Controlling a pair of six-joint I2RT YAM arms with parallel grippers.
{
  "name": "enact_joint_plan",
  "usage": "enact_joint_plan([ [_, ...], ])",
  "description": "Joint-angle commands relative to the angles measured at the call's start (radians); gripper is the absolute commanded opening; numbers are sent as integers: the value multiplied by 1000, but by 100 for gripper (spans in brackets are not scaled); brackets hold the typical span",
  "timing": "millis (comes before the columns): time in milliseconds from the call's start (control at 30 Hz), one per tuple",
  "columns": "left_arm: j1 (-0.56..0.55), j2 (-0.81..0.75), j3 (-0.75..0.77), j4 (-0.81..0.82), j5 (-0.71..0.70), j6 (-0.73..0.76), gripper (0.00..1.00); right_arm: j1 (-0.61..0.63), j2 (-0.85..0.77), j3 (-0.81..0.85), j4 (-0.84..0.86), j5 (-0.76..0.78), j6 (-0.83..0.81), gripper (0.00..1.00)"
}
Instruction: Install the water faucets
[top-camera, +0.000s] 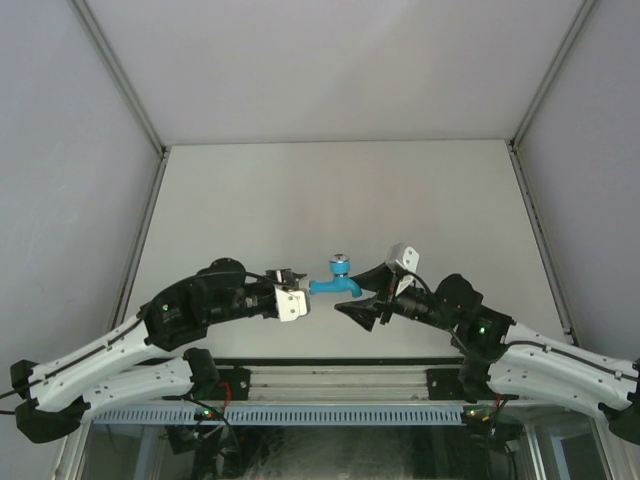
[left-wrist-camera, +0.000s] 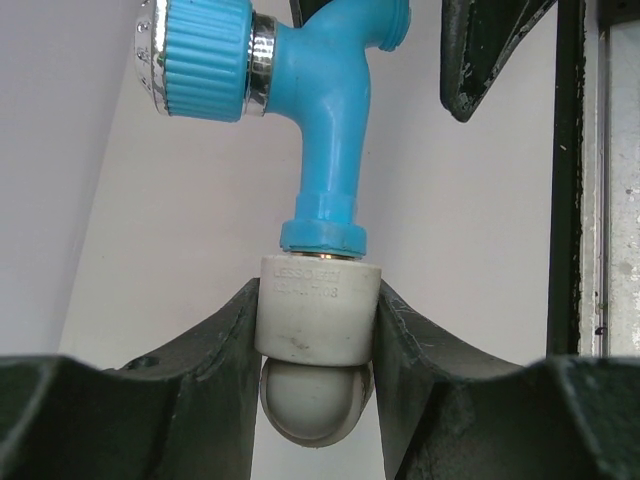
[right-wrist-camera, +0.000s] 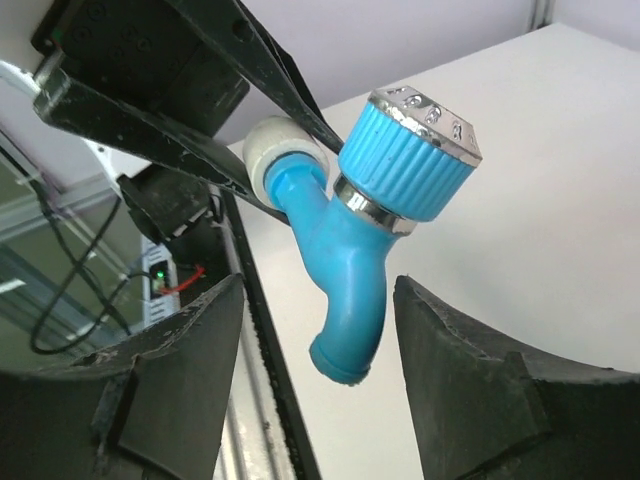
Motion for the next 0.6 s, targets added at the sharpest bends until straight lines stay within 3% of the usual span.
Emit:
enact_joint_plan([
  [0, -1, -23, -3, 75, 13, -2, 0, -5, -35, 49, -63, 26, -184, 63],
  [100, 0, -26, -4, 75, 16, -2, 0, -6, -58, 49, -102, -7, -300, 66],
  [200, 0, -34, -3, 75, 24, -3, 0, 9, -89, 48, -197, -57, -566, 69],
  [367, -1, -35, -4, 72, 28, -4, 0, 77, -153, 16, -268, 27, -983, 76],
  [567, 0, -25, -12, 80, 41, -15, 0, 102, -155, 8, -253, 135, -1202, 78],
])
